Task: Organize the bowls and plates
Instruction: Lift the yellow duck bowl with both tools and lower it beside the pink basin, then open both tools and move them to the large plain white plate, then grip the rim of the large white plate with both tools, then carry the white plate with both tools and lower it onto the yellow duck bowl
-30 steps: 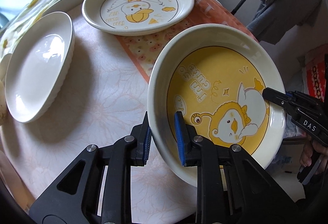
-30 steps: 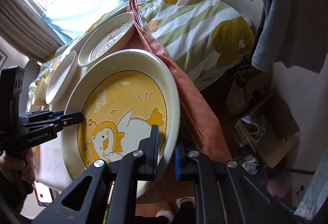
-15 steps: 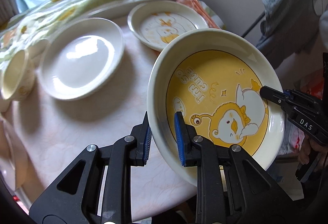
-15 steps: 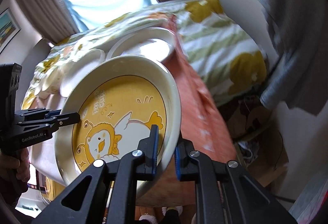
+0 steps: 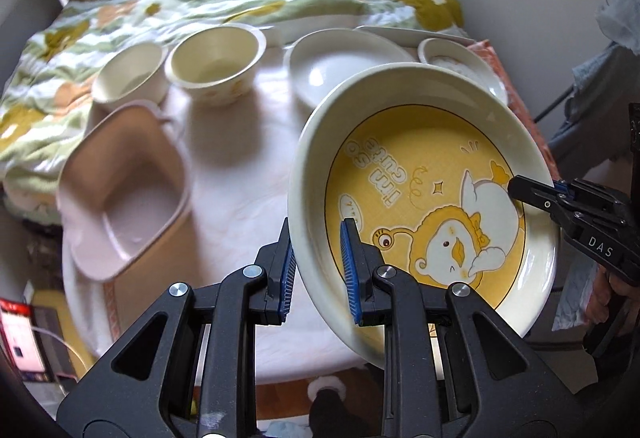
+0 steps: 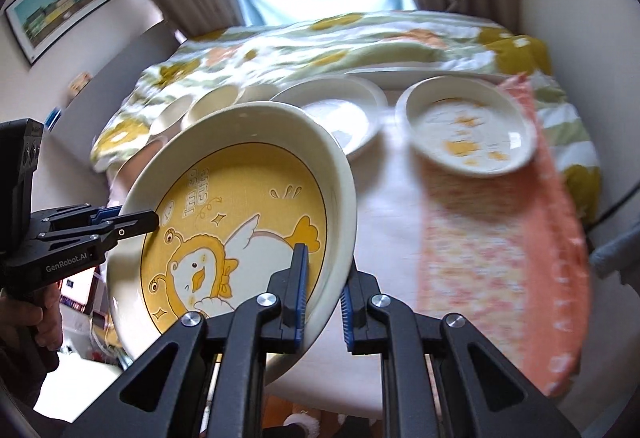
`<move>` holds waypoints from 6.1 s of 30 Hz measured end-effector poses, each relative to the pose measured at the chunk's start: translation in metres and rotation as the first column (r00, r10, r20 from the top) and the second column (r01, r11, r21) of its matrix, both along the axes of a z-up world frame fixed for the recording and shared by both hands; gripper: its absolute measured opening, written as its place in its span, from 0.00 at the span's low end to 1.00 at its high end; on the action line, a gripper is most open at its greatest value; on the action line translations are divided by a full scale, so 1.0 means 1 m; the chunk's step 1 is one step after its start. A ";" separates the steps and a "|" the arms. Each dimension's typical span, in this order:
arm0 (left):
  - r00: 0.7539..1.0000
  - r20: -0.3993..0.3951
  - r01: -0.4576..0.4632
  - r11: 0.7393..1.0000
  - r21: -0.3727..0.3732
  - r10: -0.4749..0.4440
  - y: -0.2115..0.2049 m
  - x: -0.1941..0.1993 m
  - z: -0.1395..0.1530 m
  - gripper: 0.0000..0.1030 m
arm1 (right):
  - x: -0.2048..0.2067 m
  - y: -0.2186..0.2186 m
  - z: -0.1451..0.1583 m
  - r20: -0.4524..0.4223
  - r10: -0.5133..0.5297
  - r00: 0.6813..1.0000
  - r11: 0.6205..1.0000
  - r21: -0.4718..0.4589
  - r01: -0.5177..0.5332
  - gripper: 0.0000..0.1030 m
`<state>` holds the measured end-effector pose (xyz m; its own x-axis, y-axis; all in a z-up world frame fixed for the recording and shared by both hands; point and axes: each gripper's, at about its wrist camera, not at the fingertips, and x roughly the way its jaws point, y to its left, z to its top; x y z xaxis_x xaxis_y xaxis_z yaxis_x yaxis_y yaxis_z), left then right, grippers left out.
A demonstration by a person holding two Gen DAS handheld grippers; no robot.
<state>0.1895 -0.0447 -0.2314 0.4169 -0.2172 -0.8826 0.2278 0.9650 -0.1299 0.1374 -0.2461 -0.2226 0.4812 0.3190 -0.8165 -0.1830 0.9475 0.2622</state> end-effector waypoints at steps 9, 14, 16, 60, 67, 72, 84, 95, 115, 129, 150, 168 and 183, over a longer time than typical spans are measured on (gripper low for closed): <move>0.995 -0.057 -0.084 0.996 0.013 0.085 0.066 -0.009 -0.059 0.18 | 0.015 0.070 -0.054 -0.076 0.085 0.993 0.996 0.003 -0.085 0.13; 0.993 -0.060 -0.105 0.994 0.004 0.105 0.081 -0.008 -0.079 0.18 | 0.021 0.086 -0.075 -0.079 0.107 0.991 0.994 -0.004 -0.107 0.13; 0.993 -0.058 -0.101 0.995 0.006 0.101 0.084 -0.008 -0.083 0.18 | 0.024 0.087 -0.079 -0.078 0.107 0.991 0.994 -0.003 -0.108 0.13; 0.985 0.042 -0.166 0.985 0.042 0.165 0.106 -0.028 -0.011 0.86 | 0.004 0.053 0.002 0.062 -0.095 0.993 0.994 -0.054 0.099 0.99; 0.916 0.315 -0.246 0.968 -0.053 0.250 0.102 -0.008 0.097 1.00 | 0.014 0.021 0.100 0.315 -0.043 0.948 0.991 -0.104 0.079 0.99; 0.910 0.315 -0.230 0.960 -0.158 0.270 0.071 0.027 0.120 1.00 | 0.059 0.007 0.123 0.296 0.056 0.953 0.974 -0.228 0.014 0.99; 0.894 -0.078 -0.447 0.876 -0.183 0.441 -0.010 0.120 -0.001 0.98 | 0.222 -0.031 0.031 -0.038 0.337 0.941 0.937 -0.089 -0.339 0.94; 0.839 -0.271 -0.505 0.861 -0.064 0.472 -0.040 0.159 -0.093 0.63 | 0.277 -0.010 -0.070 -0.254 0.503 0.826 0.850 -0.024 -0.526 0.53; 0.826 -0.258 -0.526 0.850 -0.033 0.501 -0.055 0.156 -0.100 0.21 | 0.278 -0.006 -0.091 -0.280 0.594 0.754 0.790 0.025 -0.613 0.12; 0.843 -0.182 -0.515 0.857 -0.003 0.506 -0.053 0.149 -0.072 0.21 | 0.268 -0.005 -0.077 -0.228 0.609 0.760 0.783 0.021 -0.622 0.12; 0.938 -0.049 -0.347 0.936 -0.057 0.344 -0.018 0.077 0.026 0.21 | 0.174 0.003 0.026 -0.121 0.442 0.889 0.896 0.003 -0.445 0.12; 0.994 -0.102 -0.046 0.998 -0.041 0.042 0.060 -0.007 -0.017 0.21 | 0.016 0.063 -0.006 -0.169 0.041 0.985 0.996 0.084 -0.027 0.12; 0.985 -0.172 -0.028 0.999 -0.023 0.024 0.057 -0.005 -0.077 0.21 | 0.001 0.071 -0.048 -0.171 -0.010 0.985 0.999 0.045 0.018 0.12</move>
<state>0.1843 0.0121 -0.3088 0.2651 -0.2313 -0.9361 0.1750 0.9662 -0.1892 0.1388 -0.1756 -0.2701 0.3406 0.3525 -0.8716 -0.1183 0.9357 0.3322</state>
